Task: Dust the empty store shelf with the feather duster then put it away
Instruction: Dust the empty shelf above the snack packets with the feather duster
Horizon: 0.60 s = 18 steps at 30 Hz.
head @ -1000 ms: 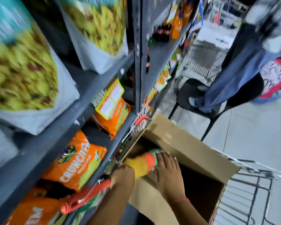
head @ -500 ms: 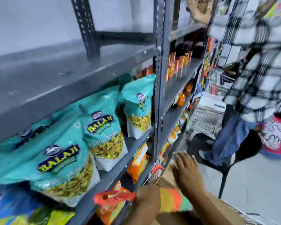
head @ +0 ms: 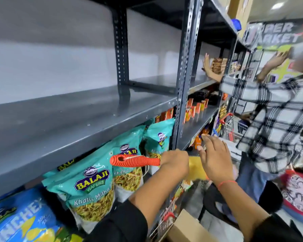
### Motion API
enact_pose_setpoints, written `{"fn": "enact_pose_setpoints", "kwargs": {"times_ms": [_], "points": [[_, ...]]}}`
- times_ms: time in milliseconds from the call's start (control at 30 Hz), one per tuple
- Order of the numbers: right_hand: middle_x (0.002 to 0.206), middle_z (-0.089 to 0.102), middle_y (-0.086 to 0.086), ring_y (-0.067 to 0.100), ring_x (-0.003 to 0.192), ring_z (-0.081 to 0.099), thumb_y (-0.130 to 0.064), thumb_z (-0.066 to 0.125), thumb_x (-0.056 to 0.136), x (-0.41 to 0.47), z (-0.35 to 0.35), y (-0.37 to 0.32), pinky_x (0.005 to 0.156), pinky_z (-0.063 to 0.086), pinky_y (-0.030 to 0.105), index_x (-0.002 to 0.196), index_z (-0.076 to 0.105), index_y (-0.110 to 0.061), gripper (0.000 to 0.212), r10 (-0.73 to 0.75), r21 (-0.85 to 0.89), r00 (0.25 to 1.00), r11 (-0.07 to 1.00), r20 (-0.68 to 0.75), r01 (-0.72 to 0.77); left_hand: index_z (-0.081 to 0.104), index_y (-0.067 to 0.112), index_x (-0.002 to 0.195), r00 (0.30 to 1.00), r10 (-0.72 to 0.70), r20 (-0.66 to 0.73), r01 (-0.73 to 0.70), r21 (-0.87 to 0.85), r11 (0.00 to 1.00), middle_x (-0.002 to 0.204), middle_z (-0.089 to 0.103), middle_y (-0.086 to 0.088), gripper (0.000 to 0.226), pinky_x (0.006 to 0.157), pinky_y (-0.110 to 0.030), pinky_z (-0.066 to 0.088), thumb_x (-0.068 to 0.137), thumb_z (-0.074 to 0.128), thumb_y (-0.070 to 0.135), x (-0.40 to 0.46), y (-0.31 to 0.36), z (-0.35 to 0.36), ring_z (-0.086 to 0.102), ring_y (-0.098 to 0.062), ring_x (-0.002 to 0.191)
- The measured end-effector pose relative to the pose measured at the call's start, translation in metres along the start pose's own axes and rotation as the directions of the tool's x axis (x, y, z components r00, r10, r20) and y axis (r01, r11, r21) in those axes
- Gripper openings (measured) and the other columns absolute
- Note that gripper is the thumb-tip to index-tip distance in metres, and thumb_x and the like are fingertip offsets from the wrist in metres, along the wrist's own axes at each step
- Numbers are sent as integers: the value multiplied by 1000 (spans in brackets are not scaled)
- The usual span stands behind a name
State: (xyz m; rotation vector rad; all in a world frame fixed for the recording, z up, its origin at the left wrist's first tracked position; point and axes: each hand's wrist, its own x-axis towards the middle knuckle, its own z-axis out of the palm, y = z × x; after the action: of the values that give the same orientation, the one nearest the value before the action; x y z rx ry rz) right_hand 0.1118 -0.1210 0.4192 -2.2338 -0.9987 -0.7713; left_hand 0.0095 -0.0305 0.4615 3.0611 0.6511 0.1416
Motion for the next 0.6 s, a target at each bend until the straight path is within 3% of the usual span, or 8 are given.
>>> {"fn": "enact_pose_setpoints", "kwargs": {"times_ms": [100,233,333,433,533,600], "points": [[118,57,25,43,115,46,-13,58,90,30,-22,-7,96,36,59,121,51,2,35,-35,35,993,999,-109,39,60,8,115,992,-1,-124,-1,-14,1000,118,64,-12,26,71,-34,41,94,52,21,0,-1,-39,62,-32,105],[118,55,27,43,113,46,-12,57,90,64,-42,-22,96,35,58,124,48,1,37,-36,51,977,998,-211,47,61,10,112,965,-62,-253,50,-52,997,119,65,-12,27,78,-36,46,92,55,27,-12,-19,-98,62,-32,105],[121,53,30,45,114,45,-23,45,90,85,-52,-44,98,35,57,126,46,2,43,-51,129,962,988,-268,88,61,11,114,929,-151,-339,129,-85,988,123,62,-14,34,85,-39,47,90,56,35,-30,-45,-136,60,-34,109],[120,53,31,46,112,46,-33,35,90,98,-52,-67,96,36,54,124,46,4,52,-56,205,943,970,-328,129,62,14,109,882,-247,-401,220,-114,969,117,64,-15,35,77,-37,45,88,57,41,-50,-81,-158,61,-34,105],[119,53,29,46,110,47,-33,36,91,103,-44,-94,95,38,55,125,46,3,51,-77,280,926,941,-371,190,65,15,105,854,-361,-376,335,-134,933,113,67,-14,36,73,-34,41,86,58,45,-74,-122,-173,61,-33,102],[122,53,27,44,113,46,-35,35,92,103,-36,-111,96,36,54,128,44,1,52,-91,334,931,917,-353,216,68,18,86,882,-382,-277,348,-166,923,104,70,-13,29,74,-33,44,85,59,45,-85,-144,-175,62,-30,91]]}}
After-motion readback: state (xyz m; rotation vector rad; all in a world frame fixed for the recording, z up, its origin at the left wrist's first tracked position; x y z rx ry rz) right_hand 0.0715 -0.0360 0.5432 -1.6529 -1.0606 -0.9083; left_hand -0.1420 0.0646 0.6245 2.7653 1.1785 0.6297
